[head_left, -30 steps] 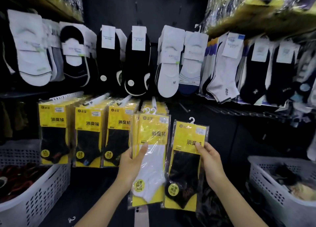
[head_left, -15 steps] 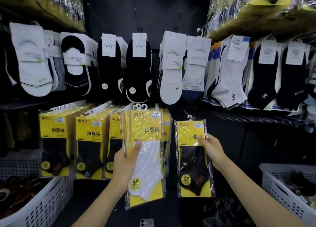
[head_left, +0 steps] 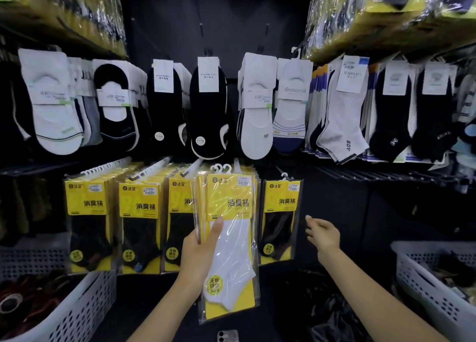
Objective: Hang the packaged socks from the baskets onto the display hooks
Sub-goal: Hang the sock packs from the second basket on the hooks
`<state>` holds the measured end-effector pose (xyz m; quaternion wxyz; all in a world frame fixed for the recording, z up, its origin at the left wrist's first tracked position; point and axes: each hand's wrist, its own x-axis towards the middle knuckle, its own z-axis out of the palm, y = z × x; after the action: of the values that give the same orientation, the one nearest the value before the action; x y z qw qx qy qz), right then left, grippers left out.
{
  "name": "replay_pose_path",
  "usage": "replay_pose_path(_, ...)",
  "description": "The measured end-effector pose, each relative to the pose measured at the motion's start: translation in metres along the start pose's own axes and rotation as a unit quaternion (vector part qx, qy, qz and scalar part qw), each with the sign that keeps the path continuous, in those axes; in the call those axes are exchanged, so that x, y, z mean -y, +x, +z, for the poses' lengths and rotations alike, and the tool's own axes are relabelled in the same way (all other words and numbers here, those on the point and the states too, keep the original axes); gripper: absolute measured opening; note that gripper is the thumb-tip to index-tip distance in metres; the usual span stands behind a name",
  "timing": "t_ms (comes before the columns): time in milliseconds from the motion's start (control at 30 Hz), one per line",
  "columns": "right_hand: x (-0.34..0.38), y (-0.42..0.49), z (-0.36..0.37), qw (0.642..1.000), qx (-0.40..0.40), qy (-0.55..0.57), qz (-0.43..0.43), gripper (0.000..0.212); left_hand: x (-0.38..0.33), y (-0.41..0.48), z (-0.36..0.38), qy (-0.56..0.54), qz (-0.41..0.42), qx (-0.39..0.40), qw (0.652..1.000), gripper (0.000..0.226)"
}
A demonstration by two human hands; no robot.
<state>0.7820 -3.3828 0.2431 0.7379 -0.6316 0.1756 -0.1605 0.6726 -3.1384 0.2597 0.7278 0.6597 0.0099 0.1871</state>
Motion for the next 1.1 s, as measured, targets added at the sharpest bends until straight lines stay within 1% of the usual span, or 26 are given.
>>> replay_pose_path(67,0.010,-0.024,0.003,0.995,0.091,0.004,-0.029,0.018,0.000,-0.003,0.004,-0.018,-0.017,0.017,1.000,0.048)
replay_pose_path(167,0.027,-0.066,0.013,0.973,0.210,-0.014,-0.090,0.027,0.001,-0.009,0.014,-0.038,-0.028,0.037,0.998,0.046)
replay_pose_path(233,0.034,-0.087,0.018,0.960,0.251,-0.017,-0.123,0.035,0.002,-0.011,0.021,-0.033,-0.028,0.037,0.998,0.044)
replay_pose_path(300,0.038,-0.100,0.019,0.953,0.268,-0.012,-0.140,0.043,0.001,-0.015,0.028,-0.032,-0.028,0.036,0.998,0.042)
replay_pose_path(333,0.039,-0.104,0.019,0.951,0.274,-0.008,-0.144,0.042,0.002,-0.016,0.030,-0.037,-0.029,0.040,0.998,0.042)
replay_pose_path(467,0.036,-0.105,0.011,0.952,0.280,0.011,-0.123,0.026,0.003,-0.019,0.029,-0.042,-0.020,0.049,0.998,0.039)
replay_pose_path(533,0.033,-0.100,0.006,0.956,0.273,0.012,-0.104,0.023,0.002,-0.020,0.025,-0.026,-0.004,0.045,0.999,0.043)
replay_pose_path(633,0.027,-0.087,-0.005,0.967,0.239,0.031,-0.081,0.014,-0.001,-0.017,0.020,0.007,0.029,0.022,0.999,0.045)
replay_pose_path(700,0.026,-0.075,-0.013,0.976,0.201,0.042,-0.072,0.007,-0.002,-0.012,0.013,0.026,0.039,0.006,0.999,0.046)
replay_pose_path(800,0.031,-0.055,-0.023,0.985,0.147,0.036,-0.083,0.012,0.002,0.000,0.004,0.034,0.048,-0.007,0.998,0.043)
replay_pose_path(867,0.036,-0.045,-0.024,0.986,0.133,0.029,-0.099,0.012,0.003,0.006,0.000,0.028,0.044,-0.007,0.999,0.045)
replay_pose_path(967,0.040,-0.031,-0.018,0.984,0.134,0.008,-0.116,0.011,0.003,0.011,-0.001,0.020,0.033,-0.007,0.999,0.045)
replay_pose_path(1100,0.040,-0.017,-0.004,0.979,0.157,-0.020,-0.131,0.008,0.006,0.017,0.000,0.004,0.032,0.002,0.999,0.042)
